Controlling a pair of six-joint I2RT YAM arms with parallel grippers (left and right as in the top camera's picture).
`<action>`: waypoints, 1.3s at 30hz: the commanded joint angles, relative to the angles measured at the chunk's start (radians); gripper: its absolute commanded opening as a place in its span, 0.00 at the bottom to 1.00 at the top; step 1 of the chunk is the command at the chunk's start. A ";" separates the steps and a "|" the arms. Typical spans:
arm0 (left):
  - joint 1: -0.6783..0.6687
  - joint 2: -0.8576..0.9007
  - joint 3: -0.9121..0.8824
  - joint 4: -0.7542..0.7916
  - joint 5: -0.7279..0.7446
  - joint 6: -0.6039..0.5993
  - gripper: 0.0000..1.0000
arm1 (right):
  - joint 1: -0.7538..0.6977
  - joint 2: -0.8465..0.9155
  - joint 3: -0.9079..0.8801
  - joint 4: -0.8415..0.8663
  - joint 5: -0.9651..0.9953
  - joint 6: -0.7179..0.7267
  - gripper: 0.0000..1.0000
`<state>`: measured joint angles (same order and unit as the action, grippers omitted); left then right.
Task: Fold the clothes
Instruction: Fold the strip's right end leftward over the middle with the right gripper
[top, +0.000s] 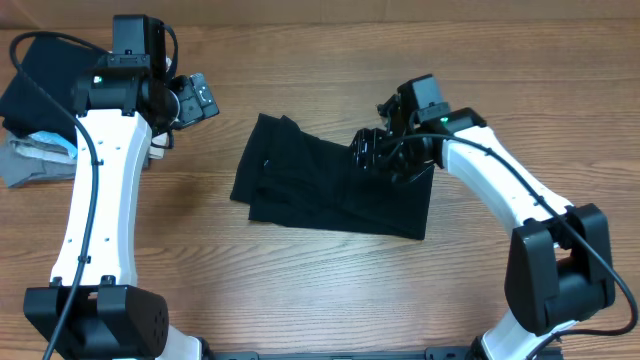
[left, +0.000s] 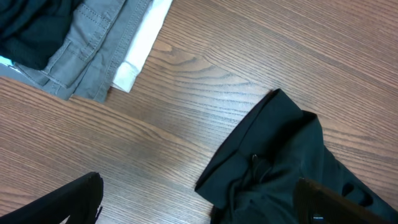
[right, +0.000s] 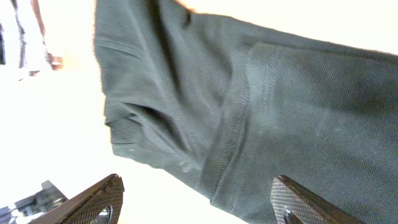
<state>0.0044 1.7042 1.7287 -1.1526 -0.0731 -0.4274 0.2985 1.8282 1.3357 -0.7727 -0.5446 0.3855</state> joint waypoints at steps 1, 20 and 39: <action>0.003 0.009 0.008 0.001 -0.016 -0.014 1.00 | -0.043 -0.044 0.043 -0.019 -0.058 -0.046 0.78; 0.004 0.009 0.008 0.001 -0.016 -0.014 1.00 | -0.297 -0.050 -0.066 -0.351 0.150 -0.234 0.71; 0.004 0.009 0.008 0.001 -0.016 -0.014 1.00 | -0.344 -0.050 -0.418 0.116 -0.011 -0.195 0.56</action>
<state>0.0044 1.7042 1.7287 -1.1526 -0.0731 -0.4274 -0.0460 1.7874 0.9630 -0.7090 -0.5030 0.1730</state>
